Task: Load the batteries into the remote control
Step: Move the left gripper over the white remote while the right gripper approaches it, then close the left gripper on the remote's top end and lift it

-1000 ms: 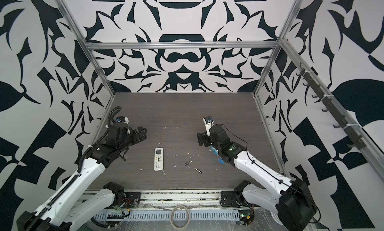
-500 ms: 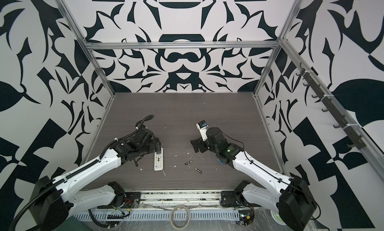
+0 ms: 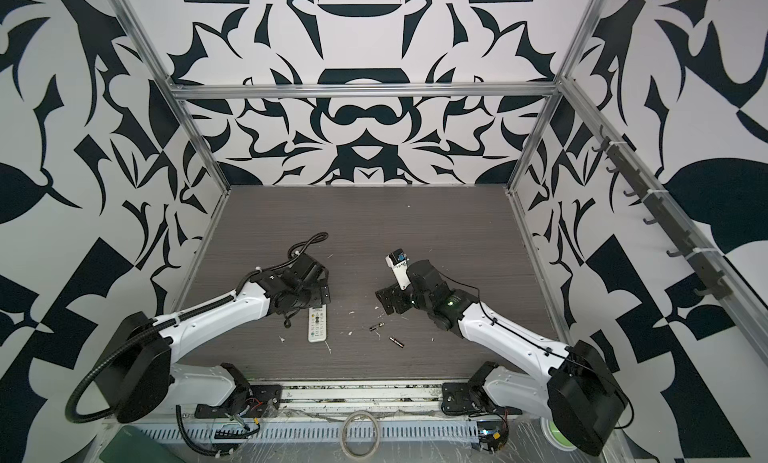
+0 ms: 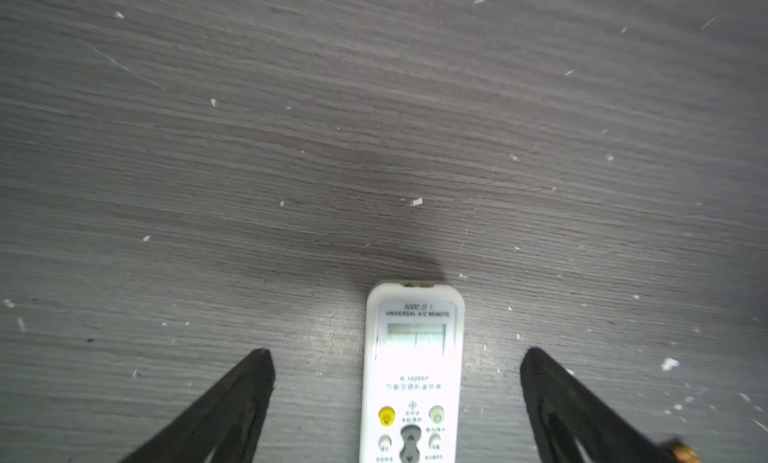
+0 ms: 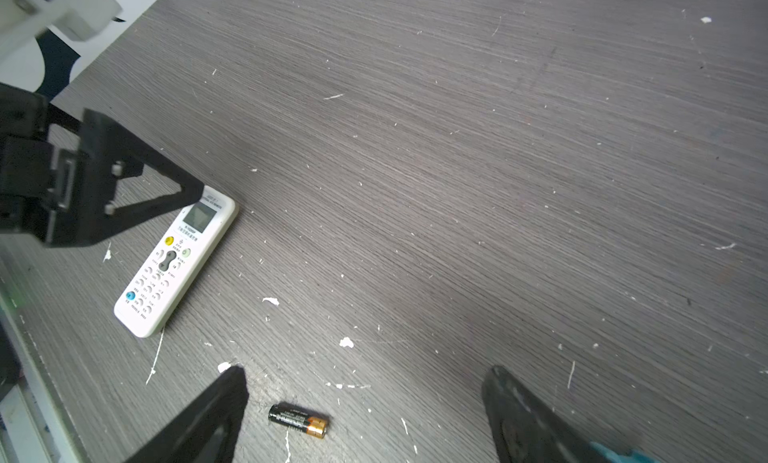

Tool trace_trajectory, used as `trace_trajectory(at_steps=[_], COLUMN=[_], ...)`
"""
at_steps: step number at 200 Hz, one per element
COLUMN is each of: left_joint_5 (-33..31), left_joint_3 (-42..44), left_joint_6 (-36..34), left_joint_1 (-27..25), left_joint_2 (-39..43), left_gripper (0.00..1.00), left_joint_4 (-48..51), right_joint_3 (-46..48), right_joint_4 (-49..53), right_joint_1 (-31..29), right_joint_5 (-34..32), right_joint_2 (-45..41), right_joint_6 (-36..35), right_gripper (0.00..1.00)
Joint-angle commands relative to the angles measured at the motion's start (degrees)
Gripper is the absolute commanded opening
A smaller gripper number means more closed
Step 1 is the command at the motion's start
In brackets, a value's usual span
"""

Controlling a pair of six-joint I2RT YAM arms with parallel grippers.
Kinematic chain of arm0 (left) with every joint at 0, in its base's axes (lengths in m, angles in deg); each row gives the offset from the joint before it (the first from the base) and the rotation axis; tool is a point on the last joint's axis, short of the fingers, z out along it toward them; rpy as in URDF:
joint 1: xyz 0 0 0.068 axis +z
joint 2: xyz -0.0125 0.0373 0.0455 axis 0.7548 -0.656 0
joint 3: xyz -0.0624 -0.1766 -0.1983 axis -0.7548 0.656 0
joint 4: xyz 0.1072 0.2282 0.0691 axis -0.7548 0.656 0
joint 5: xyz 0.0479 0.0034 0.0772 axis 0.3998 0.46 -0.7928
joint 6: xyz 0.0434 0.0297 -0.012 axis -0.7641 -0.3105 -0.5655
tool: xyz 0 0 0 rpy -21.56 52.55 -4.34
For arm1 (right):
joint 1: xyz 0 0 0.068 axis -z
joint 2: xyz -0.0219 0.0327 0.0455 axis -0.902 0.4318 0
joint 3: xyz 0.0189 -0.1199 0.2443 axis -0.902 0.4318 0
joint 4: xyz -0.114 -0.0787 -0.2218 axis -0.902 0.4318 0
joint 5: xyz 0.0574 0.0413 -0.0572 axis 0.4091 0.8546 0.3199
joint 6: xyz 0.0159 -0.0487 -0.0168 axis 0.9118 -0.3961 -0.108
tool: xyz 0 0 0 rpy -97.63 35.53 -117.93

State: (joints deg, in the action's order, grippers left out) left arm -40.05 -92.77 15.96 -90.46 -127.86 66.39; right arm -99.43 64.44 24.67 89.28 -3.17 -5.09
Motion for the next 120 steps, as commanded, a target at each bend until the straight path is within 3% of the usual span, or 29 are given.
trace_trajectory(at_steps=[1, 81, 120], left_joint_5=[-1.3, -1.7, -1.6], left_joint_3=[-1.9, -3.2, -4.3], left_joint_6=[1.2, 1.8, 2.1], left_joint_1=[-0.8, -2.0, -3.1], left_joint_2=[-3.0, -10.7, -13.9], left_gripper=[0.95, 0.86, 0.76], left_joint_4=[0.2, -0.8, -1.2], right_joint_3=[0.3, 0.2, 0.5], right_joint_4=[-3.0, -3.7, -4.0], right_joint_1=[-0.3, -0.2, -0.2], right_joint_5=[0.5, 0.8, 0.5], right_joint_2=[-0.2, 1.6, 1.7], right_joint_6=[0.5, 0.9, 0.9], right_gripper=[0.92, 0.89, 0.87])
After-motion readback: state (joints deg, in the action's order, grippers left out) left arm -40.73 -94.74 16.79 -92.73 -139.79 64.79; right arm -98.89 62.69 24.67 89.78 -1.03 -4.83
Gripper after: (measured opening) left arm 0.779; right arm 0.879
